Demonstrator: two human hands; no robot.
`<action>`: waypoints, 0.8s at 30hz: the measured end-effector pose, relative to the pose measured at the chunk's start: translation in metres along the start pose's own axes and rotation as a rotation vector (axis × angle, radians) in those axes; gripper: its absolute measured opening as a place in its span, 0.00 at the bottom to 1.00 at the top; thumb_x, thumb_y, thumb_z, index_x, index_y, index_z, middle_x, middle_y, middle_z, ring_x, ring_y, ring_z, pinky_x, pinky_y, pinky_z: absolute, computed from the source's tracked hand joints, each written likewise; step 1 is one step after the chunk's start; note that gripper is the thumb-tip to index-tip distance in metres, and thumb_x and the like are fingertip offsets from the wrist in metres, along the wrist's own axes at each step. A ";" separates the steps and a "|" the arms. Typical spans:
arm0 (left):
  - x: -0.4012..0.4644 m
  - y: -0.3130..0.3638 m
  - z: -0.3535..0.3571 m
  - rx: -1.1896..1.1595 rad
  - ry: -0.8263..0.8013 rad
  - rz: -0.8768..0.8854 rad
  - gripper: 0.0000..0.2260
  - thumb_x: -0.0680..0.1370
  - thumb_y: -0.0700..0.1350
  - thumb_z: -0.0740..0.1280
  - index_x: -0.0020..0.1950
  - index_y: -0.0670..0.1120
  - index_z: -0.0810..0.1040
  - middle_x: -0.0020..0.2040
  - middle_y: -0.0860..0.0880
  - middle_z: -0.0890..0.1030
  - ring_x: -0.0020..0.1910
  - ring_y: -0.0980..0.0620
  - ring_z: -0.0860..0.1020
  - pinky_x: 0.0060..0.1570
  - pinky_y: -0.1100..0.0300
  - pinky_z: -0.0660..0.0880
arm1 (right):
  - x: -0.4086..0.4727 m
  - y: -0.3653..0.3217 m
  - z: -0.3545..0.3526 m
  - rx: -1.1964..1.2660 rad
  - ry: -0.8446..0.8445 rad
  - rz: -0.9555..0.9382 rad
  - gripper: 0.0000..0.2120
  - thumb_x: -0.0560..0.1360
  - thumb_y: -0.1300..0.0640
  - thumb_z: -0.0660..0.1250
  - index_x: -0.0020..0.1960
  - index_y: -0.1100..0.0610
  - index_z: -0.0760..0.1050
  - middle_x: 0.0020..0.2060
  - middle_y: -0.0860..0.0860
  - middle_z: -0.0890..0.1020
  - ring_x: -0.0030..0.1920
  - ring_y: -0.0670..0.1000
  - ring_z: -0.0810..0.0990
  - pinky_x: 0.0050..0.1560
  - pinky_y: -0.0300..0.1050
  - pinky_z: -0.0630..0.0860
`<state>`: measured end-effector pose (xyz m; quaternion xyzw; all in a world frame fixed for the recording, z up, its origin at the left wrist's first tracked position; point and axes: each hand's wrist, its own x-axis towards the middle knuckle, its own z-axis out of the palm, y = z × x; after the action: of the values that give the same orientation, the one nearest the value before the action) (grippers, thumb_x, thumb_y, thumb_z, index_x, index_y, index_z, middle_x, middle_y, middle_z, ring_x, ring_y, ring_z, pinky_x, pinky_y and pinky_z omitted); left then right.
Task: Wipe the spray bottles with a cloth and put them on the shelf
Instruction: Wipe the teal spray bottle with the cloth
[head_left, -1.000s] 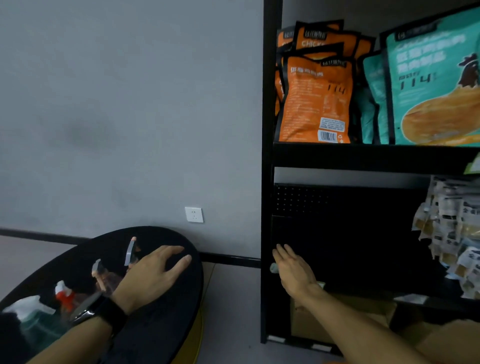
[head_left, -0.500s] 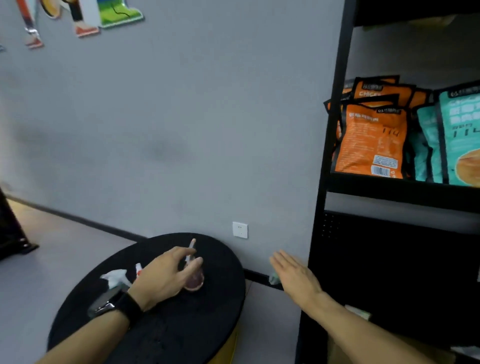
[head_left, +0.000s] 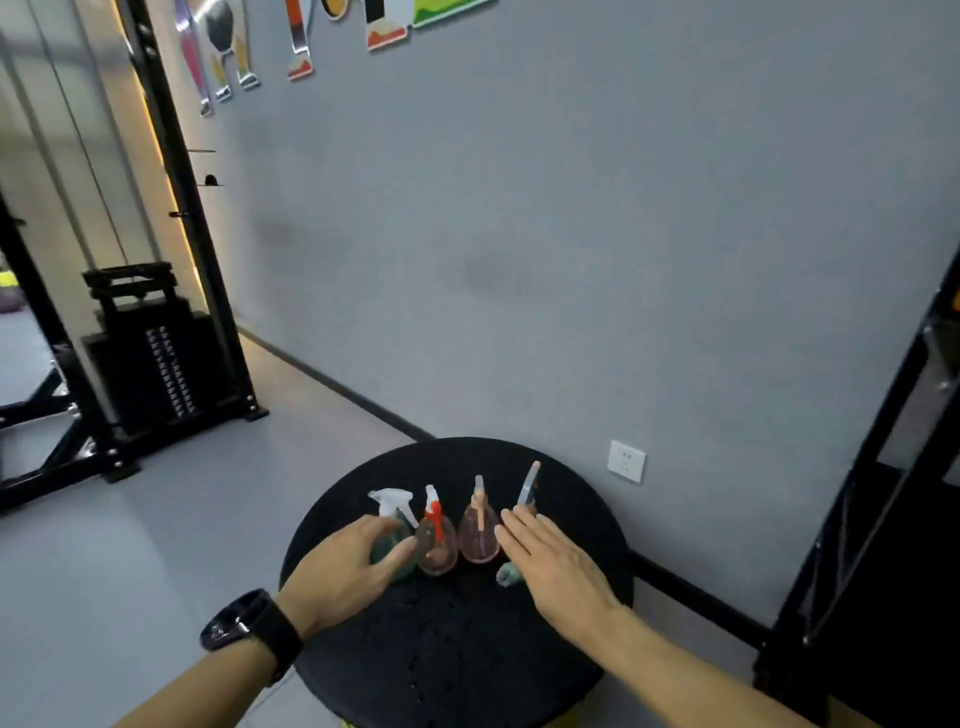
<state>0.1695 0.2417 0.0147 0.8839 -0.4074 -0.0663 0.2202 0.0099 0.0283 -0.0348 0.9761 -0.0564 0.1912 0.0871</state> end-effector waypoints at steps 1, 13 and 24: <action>0.000 -0.010 0.002 0.004 -0.001 -0.018 0.23 0.79 0.65 0.56 0.67 0.55 0.75 0.64 0.58 0.77 0.59 0.60 0.76 0.58 0.64 0.70 | 0.007 -0.007 0.006 0.020 0.000 -0.015 0.37 0.50 0.64 0.81 0.60 0.55 0.81 0.59 0.50 0.82 0.61 0.49 0.80 0.62 0.44 0.70; 0.031 -0.091 0.049 -0.026 -0.043 -0.178 0.25 0.80 0.63 0.57 0.72 0.51 0.72 0.70 0.55 0.74 0.68 0.57 0.73 0.65 0.64 0.67 | 0.054 -0.040 0.088 0.132 -0.021 -0.099 0.38 0.53 0.68 0.79 0.63 0.56 0.79 0.62 0.52 0.80 0.63 0.51 0.78 0.62 0.48 0.74; 0.069 -0.120 0.095 -0.039 -0.094 -0.215 0.23 0.81 0.62 0.58 0.72 0.52 0.71 0.71 0.54 0.74 0.67 0.55 0.73 0.64 0.62 0.68 | 0.075 -0.042 0.156 0.164 -0.095 -0.110 0.36 0.57 0.70 0.76 0.65 0.59 0.77 0.64 0.55 0.78 0.65 0.53 0.76 0.65 0.49 0.72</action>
<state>0.2694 0.2268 -0.1187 0.9139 -0.3186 -0.1391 0.2095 0.1414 0.0336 -0.1546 0.9895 0.0089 0.1438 0.0144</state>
